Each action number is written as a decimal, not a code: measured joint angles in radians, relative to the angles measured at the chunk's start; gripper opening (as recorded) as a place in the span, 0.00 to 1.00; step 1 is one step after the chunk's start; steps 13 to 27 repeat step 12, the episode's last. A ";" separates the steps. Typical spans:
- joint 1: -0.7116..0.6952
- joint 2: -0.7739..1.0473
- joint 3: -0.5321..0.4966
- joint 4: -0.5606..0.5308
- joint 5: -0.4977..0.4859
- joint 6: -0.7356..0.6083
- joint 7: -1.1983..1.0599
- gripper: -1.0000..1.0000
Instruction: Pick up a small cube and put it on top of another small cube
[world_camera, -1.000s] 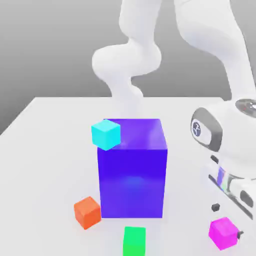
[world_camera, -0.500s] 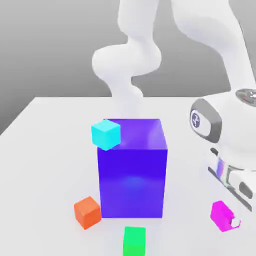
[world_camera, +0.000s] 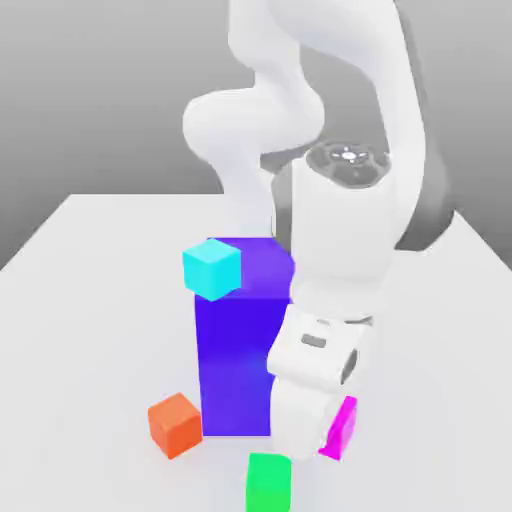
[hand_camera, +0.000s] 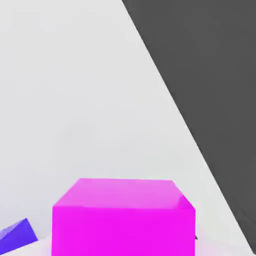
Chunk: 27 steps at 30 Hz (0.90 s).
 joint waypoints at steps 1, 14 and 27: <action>-0.008 -0.009 -0.013 -0.005 -0.005 -0.003 0.038 0.00; -0.067 0.134 0.033 0.000 0.126 0.122 0.002 1.00; -0.067 0.134 0.033 0.000 0.126 0.122 0.002 1.00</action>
